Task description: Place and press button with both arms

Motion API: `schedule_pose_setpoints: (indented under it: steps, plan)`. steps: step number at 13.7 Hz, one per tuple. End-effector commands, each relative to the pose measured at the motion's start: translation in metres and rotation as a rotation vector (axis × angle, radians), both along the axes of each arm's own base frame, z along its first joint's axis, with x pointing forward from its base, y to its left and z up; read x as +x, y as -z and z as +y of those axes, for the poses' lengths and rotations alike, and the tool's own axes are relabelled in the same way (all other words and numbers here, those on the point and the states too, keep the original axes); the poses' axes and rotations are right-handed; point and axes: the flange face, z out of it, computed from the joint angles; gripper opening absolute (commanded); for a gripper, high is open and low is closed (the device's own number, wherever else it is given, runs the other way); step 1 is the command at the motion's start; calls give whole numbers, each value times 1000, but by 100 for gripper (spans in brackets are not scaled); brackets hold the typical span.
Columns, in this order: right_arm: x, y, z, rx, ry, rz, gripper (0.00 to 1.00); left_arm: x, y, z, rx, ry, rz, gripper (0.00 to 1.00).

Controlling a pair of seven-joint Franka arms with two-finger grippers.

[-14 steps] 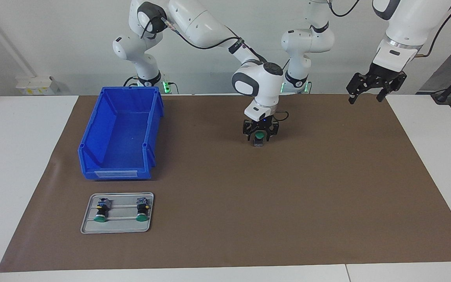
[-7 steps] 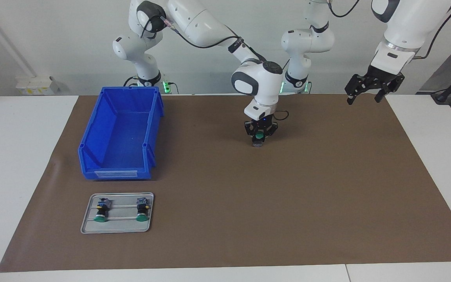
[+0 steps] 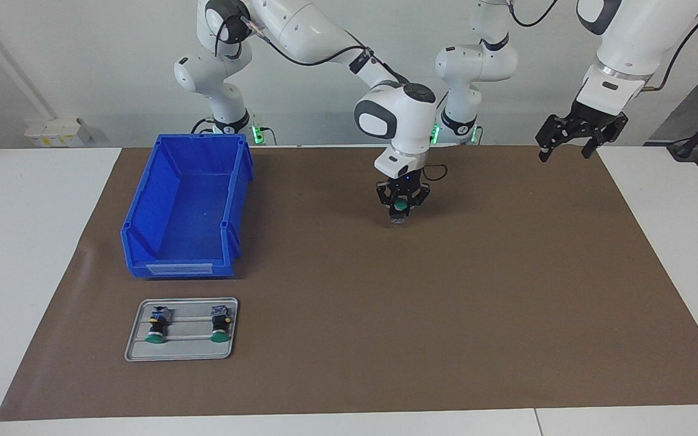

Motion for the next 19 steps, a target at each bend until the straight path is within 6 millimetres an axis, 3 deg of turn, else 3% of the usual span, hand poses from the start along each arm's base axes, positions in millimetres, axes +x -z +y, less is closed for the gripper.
schedule_pose_setpoints:
  steps: [1,7,10,14,19]
  plan:
    - [-4,-36,-56,22,51,0,0,-3,1,3,18,0,10,100]
    - [17,-96,-179,-17,32,57,0,-3,1,2,19,1,10,100]
    - [40,-116,-268,36,-10,144,0,-3,1,3,17,0,10,100]
    - [64,-120,-362,96,-83,210,0,-3,1,3,18,0,10,100]
    - [78,-101,-439,118,-209,267,0,-3,1,2,17,1,10,100]
